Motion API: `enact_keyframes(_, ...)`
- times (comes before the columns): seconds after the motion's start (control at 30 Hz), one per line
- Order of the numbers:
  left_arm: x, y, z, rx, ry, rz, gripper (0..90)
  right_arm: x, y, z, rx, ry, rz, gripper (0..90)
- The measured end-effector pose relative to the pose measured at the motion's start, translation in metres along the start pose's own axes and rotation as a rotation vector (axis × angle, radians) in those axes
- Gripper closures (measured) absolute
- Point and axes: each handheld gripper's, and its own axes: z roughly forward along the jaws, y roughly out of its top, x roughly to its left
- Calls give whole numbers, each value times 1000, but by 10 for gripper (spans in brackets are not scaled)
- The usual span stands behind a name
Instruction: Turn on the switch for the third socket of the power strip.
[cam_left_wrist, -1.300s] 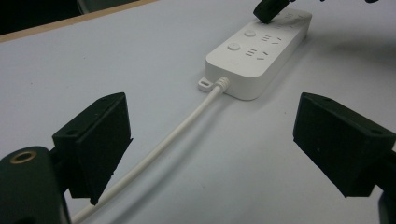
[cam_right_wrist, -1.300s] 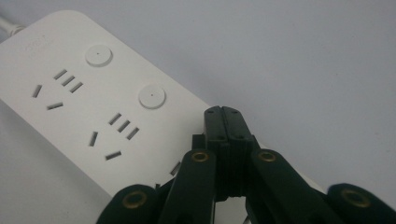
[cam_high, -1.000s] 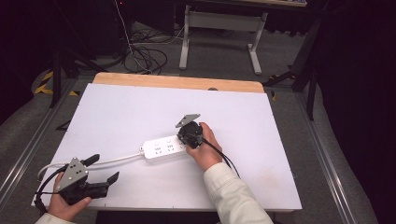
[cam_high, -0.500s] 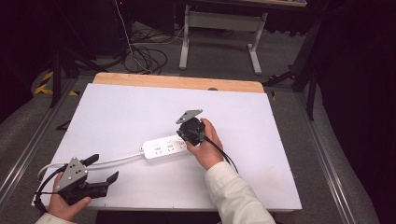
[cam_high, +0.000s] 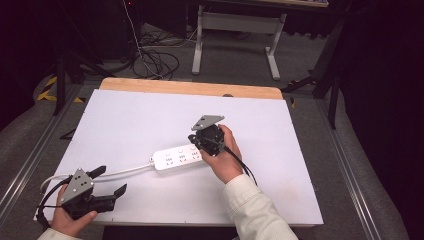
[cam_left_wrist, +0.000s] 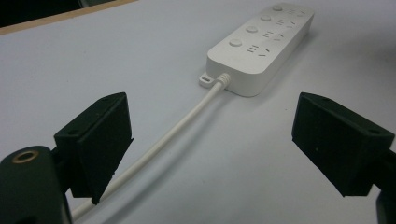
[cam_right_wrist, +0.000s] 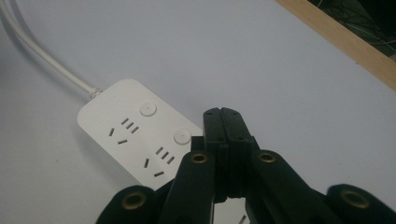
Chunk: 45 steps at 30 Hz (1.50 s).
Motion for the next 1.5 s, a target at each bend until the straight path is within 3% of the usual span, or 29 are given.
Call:
enact_keyframes(0.27,0,0,0,1,2,5,124,2,0,-2,-6,7,-1,885)
enact_keyframes(0.3,0,0,0,0,3,6,123,2,0,-5,-14,4,-2,802)
enact_keyframes(0.5,1,0,-1,-3,1,4,117,1,0,-14,-36,1,-7,639)
enact_keyframes(0.6,1,0,-2,-8,-2,-2,115,2,-1,-23,-58,-17,-14,473)
enact_keyframes(0.73,2,1,-3,-9,-4,-9,113,1,-4,-39,-97,-22,2,385)
enact_keyframes(0.93,3,1,-4,-12,-4,-23,111,-3,-14,-57,-107,-27,36,322)
enact_keyframes(1.13,4,1,-5,-28,-26,-41,98,-7,-35,-83,-151,-38,70,280)
enact_keyframes(1.33,3,1,-6,-25,-31,-29,99,-9,-52,-99,-160,-29,43,250)
enact_keyframes(1.5,4,1,-7,-25,-28,-39,99,-10,-70,-109,-169,-39,64,212)
